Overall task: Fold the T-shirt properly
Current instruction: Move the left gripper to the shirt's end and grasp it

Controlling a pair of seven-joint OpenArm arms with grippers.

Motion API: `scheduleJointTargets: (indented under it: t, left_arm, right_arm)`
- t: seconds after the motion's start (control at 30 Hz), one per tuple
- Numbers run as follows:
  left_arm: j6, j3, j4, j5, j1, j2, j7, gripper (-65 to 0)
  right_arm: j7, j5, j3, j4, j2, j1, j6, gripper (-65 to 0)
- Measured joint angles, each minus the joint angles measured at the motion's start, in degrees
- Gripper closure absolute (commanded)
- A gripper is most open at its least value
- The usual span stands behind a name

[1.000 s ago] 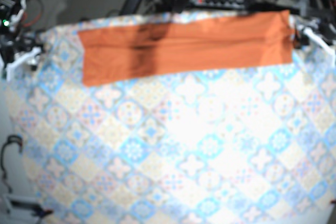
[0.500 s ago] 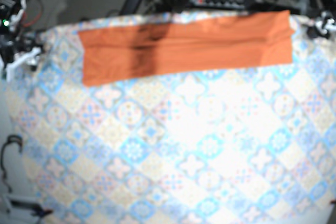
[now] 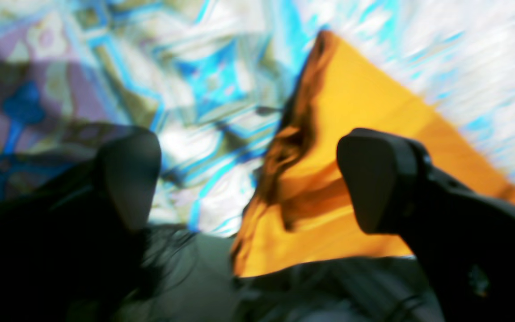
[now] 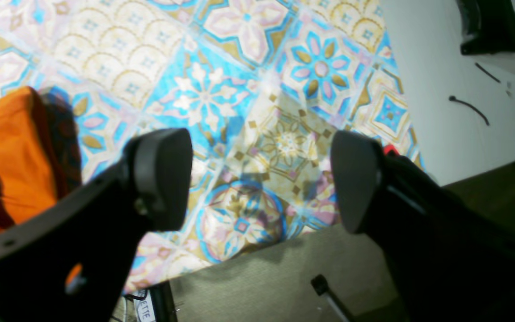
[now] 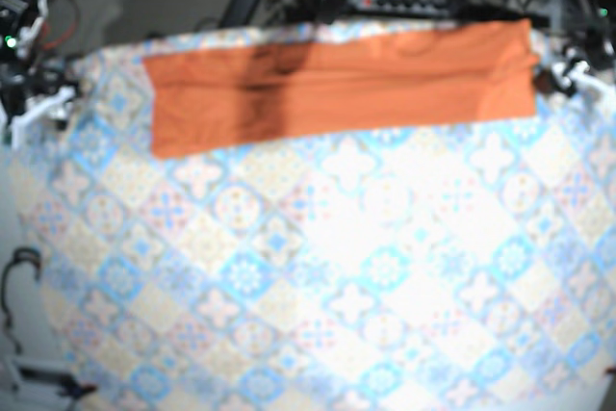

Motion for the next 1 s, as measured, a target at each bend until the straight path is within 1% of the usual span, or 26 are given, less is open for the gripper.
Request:
scheduleJointTargets:
  t: [0.13,0.43,0.57,0.73,0.83,0.87,0.93,0.97,1.0]
  left_arm:
    - [0.0,1.4,-3.0,0.3,-2.0,-0.9,0.8,-65.0]
    - [0.0,1.5,-2.9,1.4,-2.4,0.3,0.3,-65.0]
    - [0.1,5.8,-2.6,1.9,-2.7,-0.9,-0.1,-65.0]
    - [0.4,8.0,-1.0,2.5,-2.9,-1.3,-0.1,-65.0]
    - [1.4,9.6,4.9,7.6,-2.3,0.2,0.1,-65.0]
    - [2.3,9.8,6.4,6.9,-1.7,0.7,0.3,-65.0]
    - [0.8,10.6,9.6,0.6,-0.5,2.6,-1.1,-65.0]
    - [-0.4,11.0,11.1,0.7,-0.5,3.6,-0.9,-65.0]
    - [-0.9,11.1,12.3,1.4,-0.3,3.9,-1.0,-65.0]
  right_arm:
    - [0.1,0.0,0.0,0.0,0.0,0.0,0.0,-46.6]
    - [0.0,0.0,0.0,-0.1,0.0,0.0,0.0,-46.6]
    - [0.1,0.0,0.0,-0.1,0.0,0.0,0.0,-46.6]
    - [0.1,0.0,0.0,-0.1,0.0,0.0,0.0,-46.6]
    - [0.1,0.0,0.0,-0.1,0.0,0.0,0.0,-46.6]
    - [0.1,0.2,0.0,-0.1,0.0,0.0,0.0,-46.6]
    - [0.1,-0.1,0.0,-0.1,0.0,0.0,0.0,-46.6]
    - [0.1,-0.1,0.0,-0.1,0.0,0.0,0.0,-46.6]
    - [0.1,0.2,0.0,-0.1,-0.1,0.0,0.2,-46.6]
